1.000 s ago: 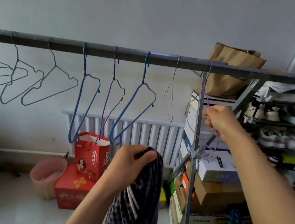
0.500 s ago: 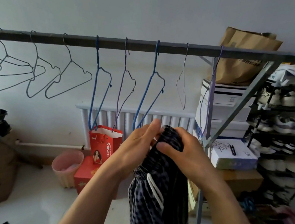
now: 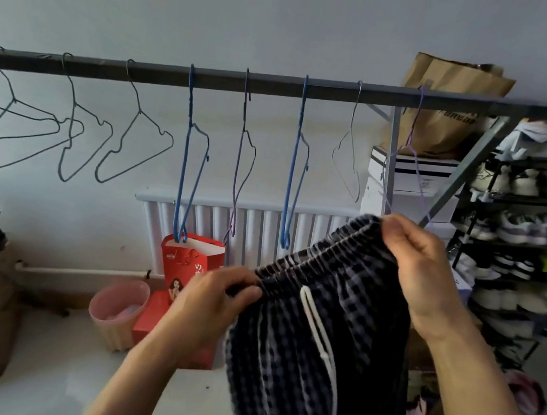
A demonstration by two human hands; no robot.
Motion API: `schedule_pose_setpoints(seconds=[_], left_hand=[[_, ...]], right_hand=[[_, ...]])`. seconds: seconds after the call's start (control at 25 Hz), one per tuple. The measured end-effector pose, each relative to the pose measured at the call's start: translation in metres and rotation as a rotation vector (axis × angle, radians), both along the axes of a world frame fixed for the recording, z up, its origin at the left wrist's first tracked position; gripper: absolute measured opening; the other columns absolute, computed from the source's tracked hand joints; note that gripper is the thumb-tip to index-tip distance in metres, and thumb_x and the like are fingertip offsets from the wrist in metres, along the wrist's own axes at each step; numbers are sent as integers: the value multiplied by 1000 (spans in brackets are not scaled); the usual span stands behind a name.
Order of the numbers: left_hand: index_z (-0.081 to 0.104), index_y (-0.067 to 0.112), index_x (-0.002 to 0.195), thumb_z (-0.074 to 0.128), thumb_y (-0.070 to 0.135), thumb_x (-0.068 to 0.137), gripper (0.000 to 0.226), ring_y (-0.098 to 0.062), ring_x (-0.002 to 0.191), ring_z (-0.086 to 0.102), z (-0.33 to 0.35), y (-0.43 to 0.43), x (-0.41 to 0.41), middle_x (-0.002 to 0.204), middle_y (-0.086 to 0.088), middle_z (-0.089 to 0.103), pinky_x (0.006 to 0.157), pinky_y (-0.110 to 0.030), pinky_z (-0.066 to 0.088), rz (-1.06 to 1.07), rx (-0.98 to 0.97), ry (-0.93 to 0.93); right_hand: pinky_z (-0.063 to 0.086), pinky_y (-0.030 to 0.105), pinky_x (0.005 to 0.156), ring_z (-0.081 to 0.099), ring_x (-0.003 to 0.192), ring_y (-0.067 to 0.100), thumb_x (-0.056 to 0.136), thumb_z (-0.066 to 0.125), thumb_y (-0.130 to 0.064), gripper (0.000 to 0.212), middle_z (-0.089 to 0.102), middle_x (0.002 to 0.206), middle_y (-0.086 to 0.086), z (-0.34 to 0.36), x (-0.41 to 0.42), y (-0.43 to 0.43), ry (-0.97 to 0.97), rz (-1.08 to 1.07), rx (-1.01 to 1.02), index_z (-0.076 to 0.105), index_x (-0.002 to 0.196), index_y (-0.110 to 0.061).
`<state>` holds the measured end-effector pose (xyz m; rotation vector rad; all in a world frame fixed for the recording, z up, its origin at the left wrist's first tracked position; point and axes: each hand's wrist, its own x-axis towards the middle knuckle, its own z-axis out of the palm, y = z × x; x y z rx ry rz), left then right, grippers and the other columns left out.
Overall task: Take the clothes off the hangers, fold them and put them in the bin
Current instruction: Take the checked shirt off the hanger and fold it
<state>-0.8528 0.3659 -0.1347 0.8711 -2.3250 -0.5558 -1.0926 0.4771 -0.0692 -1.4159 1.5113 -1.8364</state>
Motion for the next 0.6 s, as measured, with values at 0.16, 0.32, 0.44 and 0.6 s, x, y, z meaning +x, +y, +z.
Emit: schedule_pose_setpoints(seconds=[0.16,0.32,0.44,0.6], left_hand=[[67,30,87,62,38,88,10,1,78,57,19,-13,20,84,19,60,73,-24,46,107,-231,-41],[67,23,92,64,33,90,11,-12,76,57,41,-15,30,86,14,59,75,-31,43,179,-353,-79],[64,22,116,64,39,89,32,-16,80,52,55,-14,39,103,6,65,82,-31,39,255,-377,-96],[69,34,101,49,78,75,55,-8,72,39,66,-11,41,84,14,51,82,-31,32,386,-312,-250]], right_hand=[[40,21,73,49,68,21,89,52,-54,37,48,69,12,-2,1,7,69,-89,-8,68,76,-23],[36,27,65,43,65,17,49,74,-76,61,43,71,3,1,12,8,301,66,229,69,97,-37],[47,33,88,56,93,-3,52,83,-58,47,59,90,-25,-1,22,-2,483,-10,386,65,96,-56],[54,44,89,69,84,4,68,83,-31,20,73,83,-14,-3,39,-15,307,-13,244,73,82,-41]])
